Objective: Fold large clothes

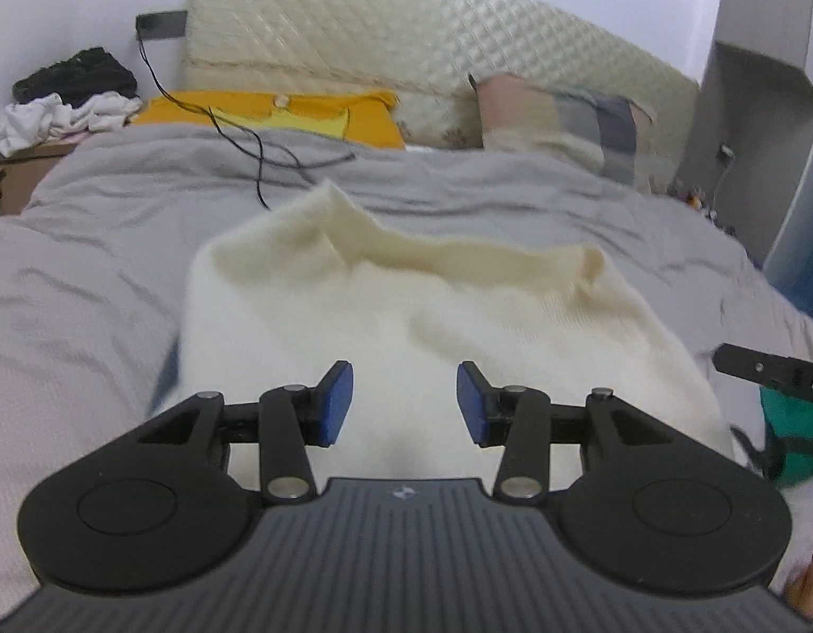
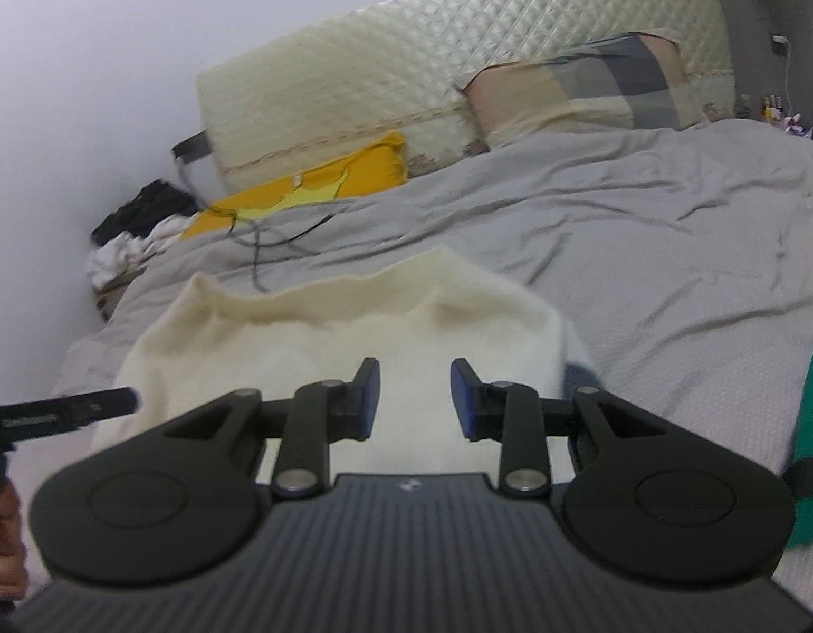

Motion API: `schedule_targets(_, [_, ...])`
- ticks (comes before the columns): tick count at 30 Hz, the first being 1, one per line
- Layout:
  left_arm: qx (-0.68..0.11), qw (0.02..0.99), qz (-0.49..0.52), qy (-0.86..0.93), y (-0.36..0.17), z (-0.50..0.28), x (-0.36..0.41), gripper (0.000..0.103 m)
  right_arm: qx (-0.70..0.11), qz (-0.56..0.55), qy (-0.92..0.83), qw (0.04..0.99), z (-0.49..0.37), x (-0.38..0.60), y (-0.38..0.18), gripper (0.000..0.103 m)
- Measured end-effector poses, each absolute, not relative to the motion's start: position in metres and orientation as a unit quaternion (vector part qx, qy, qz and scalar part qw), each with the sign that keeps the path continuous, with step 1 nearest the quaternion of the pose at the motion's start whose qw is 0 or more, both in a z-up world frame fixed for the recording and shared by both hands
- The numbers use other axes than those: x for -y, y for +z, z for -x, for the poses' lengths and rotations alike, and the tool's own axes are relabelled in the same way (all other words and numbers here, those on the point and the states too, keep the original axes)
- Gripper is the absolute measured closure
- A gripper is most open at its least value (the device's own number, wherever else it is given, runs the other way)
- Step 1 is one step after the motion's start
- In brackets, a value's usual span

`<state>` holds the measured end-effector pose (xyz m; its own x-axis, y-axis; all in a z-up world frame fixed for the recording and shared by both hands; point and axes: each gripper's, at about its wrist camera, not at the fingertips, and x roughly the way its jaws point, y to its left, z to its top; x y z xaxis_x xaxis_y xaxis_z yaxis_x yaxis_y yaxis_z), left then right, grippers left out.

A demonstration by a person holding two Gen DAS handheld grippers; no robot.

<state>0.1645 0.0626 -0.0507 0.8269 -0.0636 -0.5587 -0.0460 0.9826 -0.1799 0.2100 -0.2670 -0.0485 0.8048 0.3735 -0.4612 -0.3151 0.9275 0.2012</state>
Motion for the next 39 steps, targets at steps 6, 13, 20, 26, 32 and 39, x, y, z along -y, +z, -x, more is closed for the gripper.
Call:
schedule_targets(6, [-0.333, 0.940, 0.070, 0.004, -0.080, -0.167, -0.050, 0.054, -0.309, -0.026, 0.191, 0.931, -0.212, 0.241, -0.082, 0.070])
schedule_targets(13, [-0.374, 0.925, 0.061, 0.021, -0.109, -0.186, -0.045, 0.053, -0.333, -0.033, 0.184, 0.924, -0.221, 0.235, -0.107, 0.070])
schedule_targets(20, [-0.360, 0.931, 0.060, 0.019, -0.101, -0.179, -0.044, 0.053, -0.340, -0.090, 0.178, 0.919, -0.204, 0.251, -0.093, 0.071])
schedule_targets(26, [-0.338, 0.937, 0.086, -0.004, -0.078, -0.154, -0.038, 0.049, -0.372, -0.159, 0.193, 0.894, -0.182, 0.264, -0.088, 0.063])
schedule_targets(32, [-0.323, 0.938, 0.116, -0.037, -0.064, -0.129, -0.028, 0.046, -0.423, -0.275, 0.203, 0.839, -0.179, 0.277, -0.114, 0.012])
schedule_targets(39, [-0.339, 0.923, 0.171, -0.065, -0.071, -0.129, -0.030, 0.035, -0.435, -0.398, 0.166, 0.790, -0.204, 0.299, -0.148, 0.010])
